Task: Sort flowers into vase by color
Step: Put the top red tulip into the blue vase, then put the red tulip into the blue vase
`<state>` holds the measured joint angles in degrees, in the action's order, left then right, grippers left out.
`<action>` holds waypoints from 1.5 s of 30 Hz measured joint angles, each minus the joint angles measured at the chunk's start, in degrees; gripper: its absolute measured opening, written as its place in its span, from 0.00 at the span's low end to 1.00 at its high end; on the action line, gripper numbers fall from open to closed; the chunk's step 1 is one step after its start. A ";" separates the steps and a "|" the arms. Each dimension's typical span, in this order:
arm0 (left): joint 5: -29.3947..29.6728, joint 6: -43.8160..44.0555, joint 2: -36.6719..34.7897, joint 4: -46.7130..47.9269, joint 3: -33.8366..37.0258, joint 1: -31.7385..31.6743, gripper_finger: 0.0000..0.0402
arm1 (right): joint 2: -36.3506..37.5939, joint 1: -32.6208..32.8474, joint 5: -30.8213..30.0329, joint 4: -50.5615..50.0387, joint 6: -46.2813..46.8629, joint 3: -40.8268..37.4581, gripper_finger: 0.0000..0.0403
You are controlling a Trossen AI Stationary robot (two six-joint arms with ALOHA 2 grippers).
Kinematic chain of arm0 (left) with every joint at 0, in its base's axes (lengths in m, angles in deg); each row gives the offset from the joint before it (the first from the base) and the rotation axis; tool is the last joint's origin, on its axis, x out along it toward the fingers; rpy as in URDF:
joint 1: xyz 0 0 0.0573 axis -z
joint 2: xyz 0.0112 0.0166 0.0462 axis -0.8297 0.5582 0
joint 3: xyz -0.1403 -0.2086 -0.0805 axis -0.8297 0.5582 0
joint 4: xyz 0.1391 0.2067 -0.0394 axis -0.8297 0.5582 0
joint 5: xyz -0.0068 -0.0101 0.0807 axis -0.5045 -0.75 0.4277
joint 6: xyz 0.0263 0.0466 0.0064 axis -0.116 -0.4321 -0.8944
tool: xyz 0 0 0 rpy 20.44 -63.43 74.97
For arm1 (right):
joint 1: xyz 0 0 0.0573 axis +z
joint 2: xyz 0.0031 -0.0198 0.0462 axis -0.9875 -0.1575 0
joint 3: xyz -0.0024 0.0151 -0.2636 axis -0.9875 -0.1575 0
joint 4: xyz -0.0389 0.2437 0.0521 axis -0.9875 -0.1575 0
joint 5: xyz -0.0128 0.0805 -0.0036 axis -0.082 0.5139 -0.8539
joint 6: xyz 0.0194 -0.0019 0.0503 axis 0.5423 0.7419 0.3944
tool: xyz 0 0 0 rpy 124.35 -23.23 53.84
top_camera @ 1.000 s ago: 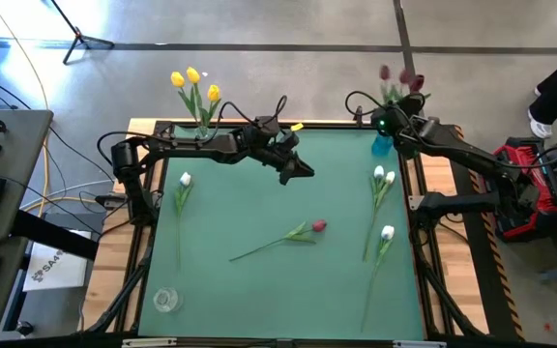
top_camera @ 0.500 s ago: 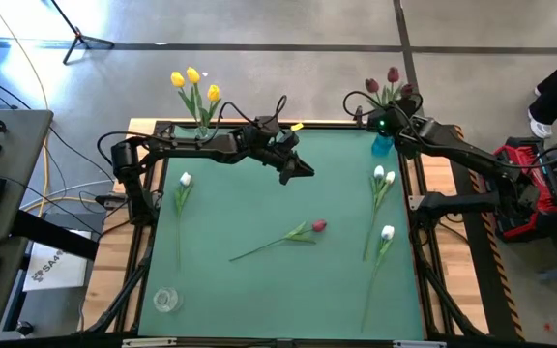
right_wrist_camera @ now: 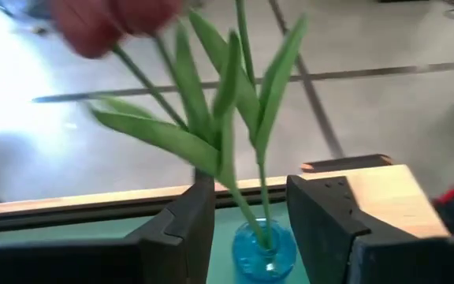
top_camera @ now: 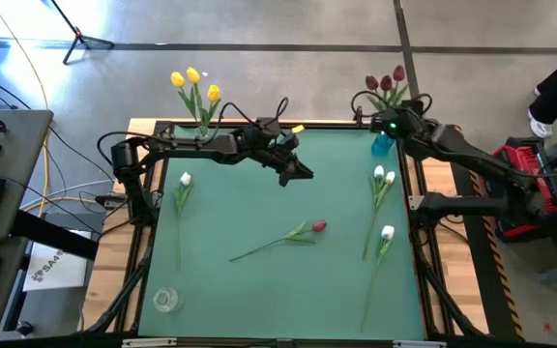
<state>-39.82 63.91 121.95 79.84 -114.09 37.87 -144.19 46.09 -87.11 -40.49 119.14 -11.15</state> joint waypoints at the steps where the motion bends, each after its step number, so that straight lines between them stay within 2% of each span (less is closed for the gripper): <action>1: 0.00 -1.03 -0.02 0.88 0.00 0.00 0.17 | 1.27 0.62 0.35 0.02 0.21 0.00 0.37; 11: 0.19 -6.67 -0.02 10.15 0.00 -0.02 0.17 | 12.11 6.30 10.85 -0.30 2.15 0.02 0.36; 17: 0.57 -8.81 -0.02 17.29 0.00 -0.02 0.16 | 15.36 9.55 21.97 1.95 -0.49 0.02 0.36; 21: 0.88 -10.27 -0.02 22.24 0.00 0.17 0.14 | 15.96 11.94 31.90 3.87 -3.23 0.07 0.36; 25: 3.54 -11.84 -0.02 26.26 0.00 1.82 0.12 | 15.51 14.52 39.26 3.56 -4.91 0.07 0.36; 30: 9.92 -10.61 0.11 31.78 0.00 5.31 0.11 | 14.94 17.73 39.47 -0.17 -8.08 0.07 0.36; 35: 11.20 -10.03 0.36 32.28 0.00 10.33 0.13 | 14.54 19.25 38.72 -2.90 -9.71 0.07 0.36; 37: 12.14 -10.04 0.44 32.36 0.00 12.59 0.17 | 14.36 19.87 39.01 -3.11 -10.61 0.07 0.36; 43: 23.56 -6.82 2.88 35.13 0.04 18.86 0.33 | 13.66 20.79 38.29 -8.21 -15.35 0.07 0.36; 45: 24.55 -5.76 3.93 34.99 0.04 20.15 0.38 | 13.55 20.80 38.02 -10.28 -14.84 0.02 0.36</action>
<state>-15.27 58.15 125.88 114.83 -114.05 58.02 -130.65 66.89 -49.09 -50.77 104.30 -11.13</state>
